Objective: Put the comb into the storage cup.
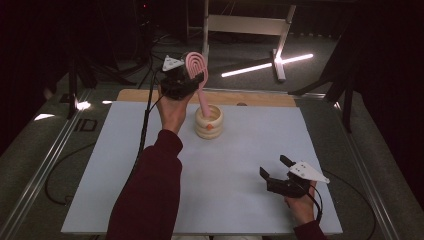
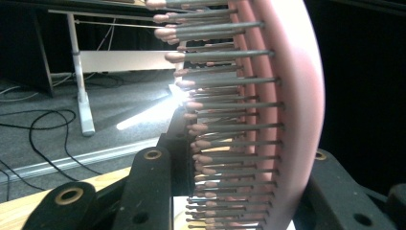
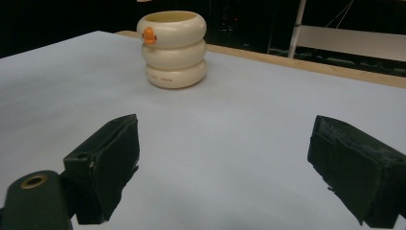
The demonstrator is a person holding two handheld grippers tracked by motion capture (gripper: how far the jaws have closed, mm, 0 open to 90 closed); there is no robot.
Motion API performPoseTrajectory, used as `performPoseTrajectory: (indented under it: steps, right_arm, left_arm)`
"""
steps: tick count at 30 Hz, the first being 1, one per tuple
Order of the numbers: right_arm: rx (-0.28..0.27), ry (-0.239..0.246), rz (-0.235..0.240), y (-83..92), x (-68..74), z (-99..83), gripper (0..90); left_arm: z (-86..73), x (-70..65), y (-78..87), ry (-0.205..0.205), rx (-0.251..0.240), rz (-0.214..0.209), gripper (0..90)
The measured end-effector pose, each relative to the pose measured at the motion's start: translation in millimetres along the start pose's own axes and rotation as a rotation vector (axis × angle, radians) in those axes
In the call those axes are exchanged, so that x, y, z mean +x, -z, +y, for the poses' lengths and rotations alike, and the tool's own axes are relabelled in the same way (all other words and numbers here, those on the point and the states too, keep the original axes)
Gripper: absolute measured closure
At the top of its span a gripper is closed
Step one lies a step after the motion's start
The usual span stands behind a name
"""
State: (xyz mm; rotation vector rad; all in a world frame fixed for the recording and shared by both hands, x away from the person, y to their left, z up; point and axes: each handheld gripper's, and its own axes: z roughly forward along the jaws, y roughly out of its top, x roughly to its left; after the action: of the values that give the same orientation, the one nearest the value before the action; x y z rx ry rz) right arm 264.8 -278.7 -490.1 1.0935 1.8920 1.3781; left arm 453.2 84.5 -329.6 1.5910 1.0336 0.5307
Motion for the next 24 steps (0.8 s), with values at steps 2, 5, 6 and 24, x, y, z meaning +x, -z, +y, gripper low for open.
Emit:
performPoseTrajectory:
  steps: [2,5,6,24]
  right_arm:
    - [-0.001,-0.002,-0.004,-0.1,-0.4,-0.4,10.6]
    - [0.001,-0.002,-0.005,0.0,-0.4,-0.4,10.6]
    - [0.0,-0.001,-0.004,0.0,-0.4,-0.5,10.6]
    - [-0.001,-0.002,0.004,-1.2,2.0,-0.6,10.6]
  left_arm:
    - [-0.6,0.4,-1.5,0.002,-0.003,0.005,64.1]
    - [-1.9,0.4,-3.7,0.0,-0.002,0.012,64.1]
    - [-2.4,0.1,-4.5,0.002,-0.003,0.014,64.1]
    - [-7.4,-0.7,-14.9,0.011,-0.019,0.04,64.1]
